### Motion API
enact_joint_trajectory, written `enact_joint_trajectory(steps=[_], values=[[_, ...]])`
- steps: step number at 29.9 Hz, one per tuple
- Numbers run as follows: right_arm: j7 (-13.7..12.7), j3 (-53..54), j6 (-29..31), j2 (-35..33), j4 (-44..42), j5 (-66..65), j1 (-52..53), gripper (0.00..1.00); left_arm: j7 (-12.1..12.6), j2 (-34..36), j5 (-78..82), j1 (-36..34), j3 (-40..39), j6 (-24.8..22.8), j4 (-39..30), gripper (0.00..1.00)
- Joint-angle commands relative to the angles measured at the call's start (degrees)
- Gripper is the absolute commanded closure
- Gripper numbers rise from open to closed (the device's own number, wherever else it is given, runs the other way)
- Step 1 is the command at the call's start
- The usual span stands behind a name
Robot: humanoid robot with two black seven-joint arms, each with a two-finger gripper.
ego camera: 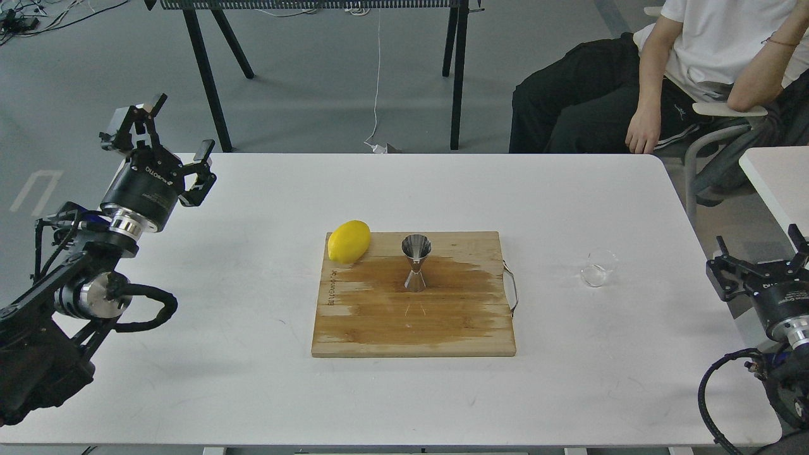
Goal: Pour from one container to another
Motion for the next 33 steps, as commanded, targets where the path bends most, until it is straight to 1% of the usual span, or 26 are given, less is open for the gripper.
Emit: enact_joint_trajectory(steps=[1,4,6,8,11,13,19,22,25,28,31,33], values=[[-0.81,-2.26,0.00,-0.45,9.49,0.83,-5.28,0.00,0.01,-2.09,-9.32,-1.51,0.44,-6.03,5.69,0.00],[-0.81,-2.70,0.00,-0.10,17.41,0.83,-8.70,0.00,0.01,-2.45,-12.05,-1.87,-0.44,-6.92,5.96,0.00],[-0.64,-2.62,0.00,0.51,20.41,0.83,-10.03,0.00,1.02,-2.27,-14.42,-2.04,-0.44,-7.32,6.05,0.00],[-0.55,-2.62,-1.54,1.91,21.21,0.83,-10.21,0.00,1.99,-1.84,-16.70,-2.13,-0.44,-7.32,6.66,0.00],[-0.46,-2.44,-4.35,6.39,21.12,0.66,-10.12,0.00,3.75,-1.48,-17.50,-3.10,-0.44,-7.32,8.94,0.00],[-0.02,-2.35,-5.06,8.33,21.12,0.39,-10.21,0.00,3.67,-1.57,-17.68,-3.28,-0.61,-7.32,9.30,0.00],[-0.02,-2.88,-6.81,8.95,17.70,0.22,-9.42,0.00,3.49,-1.31,-17.68,-3.01,-0.61,-7.32,9.30,0.00],[-0.20,-2.97,-12.07,9.56,16.56,0.22,-7.58,0.00,3.58,-1.22,-17.59,-3.01,-0.61,-7.32,9.57,0.00],[-0.11,-2.97,-18.23,11.76,13.93,0.22,-4.86,0.00,3.76,-1.13,-17.50,-3.19,-0.53,-7.32,9.65,0.00],[-0.11,-2.97,-20.17,13.87,11.37,0.22,-3.01,0.00,3.76,-1.13,-17.42,-3.36,-0.52,-7.32,9.83,0.00],[-0.20,-2.97,-20.96,14.75,9.00,0.22,-1.34,0.00,3.76,-1.31,-17.42,-3.80,-0.44,-7.32,10.44,0.00],[-0.28,-3.14,-22.54,15.36,6.89,0.13,0.59,0.00,3.84,-1.22,-17.42,-4.15,-0.26,-7.32,10.53,0.00]])
